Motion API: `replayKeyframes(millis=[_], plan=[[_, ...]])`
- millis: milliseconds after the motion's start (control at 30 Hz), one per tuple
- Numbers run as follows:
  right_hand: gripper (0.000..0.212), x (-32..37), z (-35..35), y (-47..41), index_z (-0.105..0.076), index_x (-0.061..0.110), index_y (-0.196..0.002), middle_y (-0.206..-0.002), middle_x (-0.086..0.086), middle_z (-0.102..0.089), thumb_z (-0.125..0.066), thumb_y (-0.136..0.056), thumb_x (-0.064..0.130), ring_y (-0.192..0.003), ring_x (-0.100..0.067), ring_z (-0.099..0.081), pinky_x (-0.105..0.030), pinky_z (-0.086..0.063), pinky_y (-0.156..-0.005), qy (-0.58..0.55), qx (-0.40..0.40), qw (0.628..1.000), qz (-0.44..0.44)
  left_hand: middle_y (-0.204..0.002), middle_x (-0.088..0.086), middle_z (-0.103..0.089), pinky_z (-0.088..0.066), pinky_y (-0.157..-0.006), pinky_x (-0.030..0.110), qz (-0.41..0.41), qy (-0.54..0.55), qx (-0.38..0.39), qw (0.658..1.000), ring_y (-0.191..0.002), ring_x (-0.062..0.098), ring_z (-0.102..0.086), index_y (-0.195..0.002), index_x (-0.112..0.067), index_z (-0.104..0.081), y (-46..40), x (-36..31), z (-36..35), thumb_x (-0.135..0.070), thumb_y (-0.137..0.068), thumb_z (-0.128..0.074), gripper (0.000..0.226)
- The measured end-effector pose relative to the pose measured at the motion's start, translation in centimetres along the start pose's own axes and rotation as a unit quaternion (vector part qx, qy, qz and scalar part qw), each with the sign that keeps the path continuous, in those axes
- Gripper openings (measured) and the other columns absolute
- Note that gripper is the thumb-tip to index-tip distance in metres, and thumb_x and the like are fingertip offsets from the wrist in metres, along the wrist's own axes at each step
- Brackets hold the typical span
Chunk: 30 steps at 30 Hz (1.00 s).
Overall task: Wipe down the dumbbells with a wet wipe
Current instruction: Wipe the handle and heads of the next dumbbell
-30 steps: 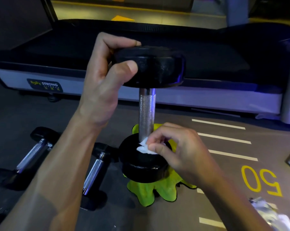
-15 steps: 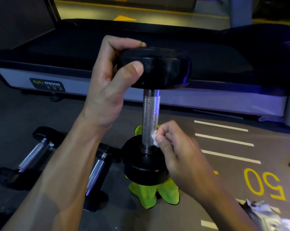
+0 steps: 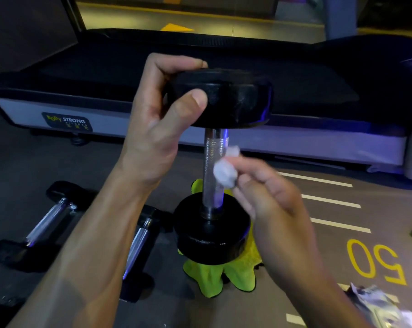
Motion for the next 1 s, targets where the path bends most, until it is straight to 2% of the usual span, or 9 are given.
replayKeyframes(millis=[67, 200, 333, 433, 533, 700, 800, 867, 1000], plan=[[0.029, -0.1, -0.4, -0.4, -0.077, 0.023, -0.112, -0.121, 0.006, -0.077, -0.054, -0.101, 0.009, -0.124, -0.012, -0.067, -0.042, -0.047, -0.112, -0.007, -0.027, 0.998, 0.051, -0.131, 0.013, -0.058, -0.05, -0.097, 0.047, 0.002, -0.002, -0.004, 1.0, -0.116, 0.026, -0.058, -0.119, -0.02, -0.053, 0.0, 0.0, -0.1, -0.029, -0.089, -0.061, 0.032], [0.028, -3.1, -0.6, 0.6, -0.064, 0.028, -0.1, -0.094, 0.0, -0.074, -0.062, -0.098, 0.0, -0.089, -0.035, -0.071, -0.064, -0.055, -0.086, 0.124, -0.021, 0.988, 0.085, -0.129, 0.009, -0.06, -0.051, -0.098, 0.045, 0.009, 0.004, -0.011, 1.0, -0.115, 0.025, -0.059, -0.119, -0.02, -0.053, -0.1, 0.2, 0.2, -0.031, -0.089, -0.061, 0.033], [0.026, -1.3, -0.3, -1.2, -0.065, 0.019, -0.09, -0.098, 0.005, -0.077, -0.068, -0.094, -0.007, -0.097, -0.019, -0.075, -0.044, -0.061, -0.089, 0.065, -0.017, 0.992, 0.105, -0.129, 0.01, -0.059, -0.05, -0.095, 0.045, 0.01, 0.005, -0.012, 1.0, -0.114, 0.027, -0.058, -0.119, -0.021, -0.053, -0.1, 0.3, 0.2, -0.031, -0.089, -0.061, 0.032], [0.018, 0.6, -1.3, -3.0, -0.069, 0.011, -0.09, -0.111, -0.012, -0.064, -0.072, -0.092, -0.007, -0.1, -0.009, -0.071, -0.02, -0.054, -0.089, -0.005, -0.076, 0.987, 0.141, -0.127, 0.009, -0.059, -0.051, -0.093, 0.044, 0.009, 0.002, -0.009, 1.0, -0.113, 0.025, -0.058, -0.119, -0.021, -0.053, -0.2, 0.3, 0.2, -0.032, -0.089, -0.062, 0.033], [0.018, -0.5, -1.6, -2.7, -0.071, 0.017, -0.089, -0.112, -0.018, -0.062, -0.075, -0.092, 0.0, -0.102, -0.019, -0.07, -0.022, -0.054, -0.087, -0.036, -0.117, 0.985, 0.122, -0.126, 0.007, -0.059, -0.052, -0.091, 0.036, 0.006, 0.009, -0.002, 1.0, -0.111, 0.021, -0.059, -0.119, -0.02, -0.053, -0.2, 0.1, 0.0, -0.031, -0.089, -0.062, 0.033], [0.021, -1.8, -0.7, -0.2, -0.076, 0.016, -0.088, -0.109, -0.007, -0.07, -0.072, -0.09, -0.005, -0.102, -0.014, -0.073, -0.027, -0.058, -0.09, 0.01, -0.073, 0.996, 0.051, -0.126, 0.007, -0.059, -0.051, -0.09, 0.035, 0.008, 0.009, -0.008, 1.0, -0.11, 0.022, -0.058, -0.119, -0.022, -0.053, -0.3, 0.4, 0.1, -0.032, -0.09, -0.062, 0.032], [0.03, -0.2, -0.6, -0.8, -0.082, 0.017, -0.099, -0.115, 0.004, -0.07, -0.063, -0.096, -0.006, -0.113, -0.006, -0.068, -0.019, -0.052, -0.096, -0.017, -0.076, 0.993, 0.086, -0.126, 0.008, -0.058, -0.051, -0.094, 0.043, 0.015, 0.005, -0.011, 1.0, -0.111, 0.024, -0.058, -0.119, -0.023, -0.054, -0.3, 0.6, 0.2, -0.033, -0.09, -0.062, 0.032], [0.027, 0.4, -1.1, -1.7, -0.078, 0.014, -0.109, -0.117, 0.003, -0.073, -0.059, -0.1, -0.004, -0.117, -0.011, -0.068, -0.027, -0.052, -0.103, -0.038, -0.088, 0.987, 0.129, -0.125, 0.01, -0.058, -0.05, -0.095, 0.046, 0.015, 0.0, -0.01, 1.0, -0.112, 0.025, -0.058, -0.119, -0.024, -0.054, -0.4, 0.7, 0.3, -0.033, -0.09, -0.062, 0.032], [0.022, -0.5, -2.3, -2.6, -0.069, 0.016, -0.107, -0.103, 0.002, -0.076, -0.071, -0.094, -0.003, -0.101, -0.014, -0.073, -0.031, -0.056, -0.092, -0.096, -0.125, 0.978, 0.133, -0.123, 0.005, -0.059, -0.051, -0.09, 0.035, 0.015, 0.001, -0.011, 1.0, -0.108, 0.019, -0.058, -0.119, -0.024, -0.054, -0.4, 0.5, 0.4, -0.033, -0.091, -0.062, 0.031]])
Point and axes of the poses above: each hand's wrist, its own y-axis away from the middle knuckle, its own z-axis out of the back of the hand, x = y × z, the point moved 1 cm from there along -y, towards the middle knuckle
